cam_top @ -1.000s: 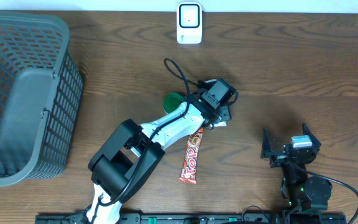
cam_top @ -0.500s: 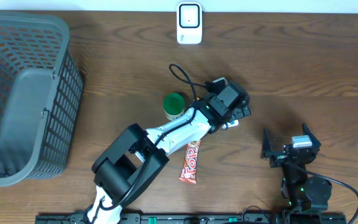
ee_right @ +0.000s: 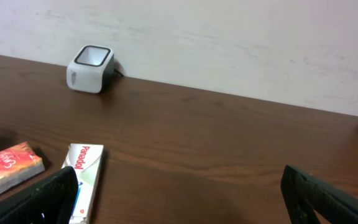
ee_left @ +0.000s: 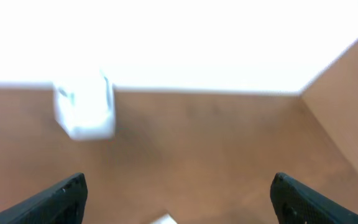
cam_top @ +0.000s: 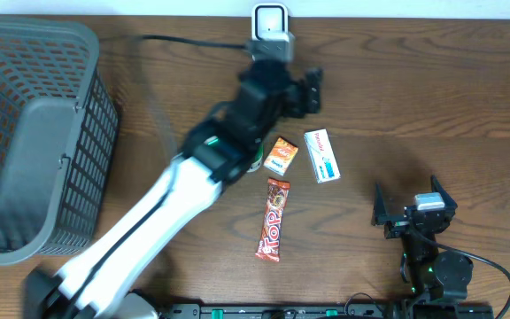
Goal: Scan the item barcode
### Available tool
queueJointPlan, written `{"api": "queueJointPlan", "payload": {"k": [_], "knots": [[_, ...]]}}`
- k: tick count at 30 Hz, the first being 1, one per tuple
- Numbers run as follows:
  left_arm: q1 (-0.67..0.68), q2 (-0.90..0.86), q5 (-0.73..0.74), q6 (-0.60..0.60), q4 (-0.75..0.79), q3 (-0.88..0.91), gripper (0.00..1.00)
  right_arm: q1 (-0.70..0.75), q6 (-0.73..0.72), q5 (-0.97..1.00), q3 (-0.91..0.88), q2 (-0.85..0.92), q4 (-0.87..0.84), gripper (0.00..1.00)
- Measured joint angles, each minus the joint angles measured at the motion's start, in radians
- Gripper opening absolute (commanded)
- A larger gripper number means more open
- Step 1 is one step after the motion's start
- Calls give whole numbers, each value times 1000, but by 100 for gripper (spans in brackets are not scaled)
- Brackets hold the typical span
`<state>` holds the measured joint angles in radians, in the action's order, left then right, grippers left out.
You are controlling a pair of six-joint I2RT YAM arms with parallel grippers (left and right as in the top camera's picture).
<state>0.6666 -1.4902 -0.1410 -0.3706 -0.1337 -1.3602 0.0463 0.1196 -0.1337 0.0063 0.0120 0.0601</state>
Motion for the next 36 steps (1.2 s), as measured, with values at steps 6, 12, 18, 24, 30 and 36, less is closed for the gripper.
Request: {"api": "queueJointPlan", "payload": {"k": [6, 12, 18, 24, 30, 36], "knots": [[-101, 229, -211, 423, 10, -18, 92, 0, 0, 0, 0, 0, 0, 99], [-319, 336, -287, 668, 6, -19, 92, 0, 0, 0, 0, 0, 0, 99], [-412, 412, -270, 742, -80, -19, 92, 0, 0, 0, 0, 0, 0, 99], [-410, 611, -147, 749, -221, -19, 92, 0, 0, 0, 0, 0, 0, 99], [-410, 851, -64, 741, -220, -13, 92, 0, 0, 0, 0, 0, 0, 99], [-411, 986, -44, 741, -203, 18, 92, 0, 0, 0, 0, 0, 0, 99]]}}
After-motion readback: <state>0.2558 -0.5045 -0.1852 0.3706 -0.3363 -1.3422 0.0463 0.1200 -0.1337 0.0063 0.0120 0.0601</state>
